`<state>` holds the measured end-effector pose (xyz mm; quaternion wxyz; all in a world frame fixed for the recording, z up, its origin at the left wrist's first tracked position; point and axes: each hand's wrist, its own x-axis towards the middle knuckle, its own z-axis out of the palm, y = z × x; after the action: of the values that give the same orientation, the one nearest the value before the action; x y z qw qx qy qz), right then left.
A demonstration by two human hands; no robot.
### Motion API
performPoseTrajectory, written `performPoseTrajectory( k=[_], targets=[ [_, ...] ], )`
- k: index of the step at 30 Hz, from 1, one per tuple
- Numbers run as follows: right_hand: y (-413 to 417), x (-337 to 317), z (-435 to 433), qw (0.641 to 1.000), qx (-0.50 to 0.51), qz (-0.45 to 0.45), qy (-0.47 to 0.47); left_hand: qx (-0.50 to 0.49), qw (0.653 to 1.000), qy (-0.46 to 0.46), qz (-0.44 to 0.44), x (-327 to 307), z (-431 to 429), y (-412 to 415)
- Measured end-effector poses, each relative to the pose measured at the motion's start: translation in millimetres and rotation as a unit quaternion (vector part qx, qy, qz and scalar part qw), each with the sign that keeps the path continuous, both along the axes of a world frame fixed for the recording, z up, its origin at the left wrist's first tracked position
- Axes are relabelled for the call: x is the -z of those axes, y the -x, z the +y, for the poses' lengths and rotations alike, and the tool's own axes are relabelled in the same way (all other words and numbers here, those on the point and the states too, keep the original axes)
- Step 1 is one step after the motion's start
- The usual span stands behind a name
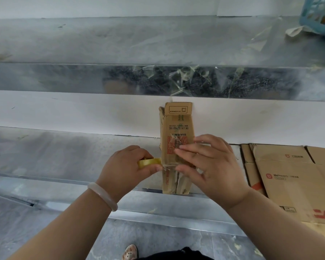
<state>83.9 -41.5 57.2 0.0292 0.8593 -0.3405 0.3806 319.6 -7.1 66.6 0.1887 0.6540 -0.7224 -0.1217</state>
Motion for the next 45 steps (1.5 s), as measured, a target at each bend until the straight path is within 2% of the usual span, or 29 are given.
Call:
performPoseTrajectory(
  k=[6,10,18,22,24,27,31,35,38,42,45],
  targets=[
    [-26,23,4,0.999,-0.020,-0.029,0.004,-0.006,1.000,0.009,0.006,3,0,0],
    [-21,28,4,1.000,-0.016,0.001,0.026,-0.021,0.999,-0.005,0.047,1,3,-1],
    [-36,18,3,0.999,-0.001,-0.051,-0.016,-0.024,0.998,0.022,0.055,4,5,-3],
    [-31,25,4,0.997,-0.010,-0.070,-0.024,0.014,0.987,0.080,0.138,11,9,-9],
    [-29,26,3,0.997,-0.011,-0.077,-0.029,0.037,0.982,0.118,0.143,17,12,-13],
    [-26,26,3,0.996,-0.018,-0.077,-0.031,0.058,0.979,0.150,0.123,21,16,-17],
    [-26,28,3,0.995,-0.030,-0.087,-0.041,0.080,0.982,0.170,-0.020,21,13,-21],
    [-27,28,2,0.994,-0.036,-0.090,-0.046,0.096,0.983,0.142,-0.071,19,10,-19],
    [-25,29,4,0.994,-0.039,-0.091,-0.055,0.104,0.986,0.118,-0.048,18,12,-21],
    [-21,28,3,0.994,-0.033,-0.084,-0.060,0.063,0.987,0.143,0.046,16,23,-30],
    [-21,26,3,0.995,-0.031,-0.081,-0.057,0.063,0.983,0.155,0.080,18,29,-33]
  ],
)
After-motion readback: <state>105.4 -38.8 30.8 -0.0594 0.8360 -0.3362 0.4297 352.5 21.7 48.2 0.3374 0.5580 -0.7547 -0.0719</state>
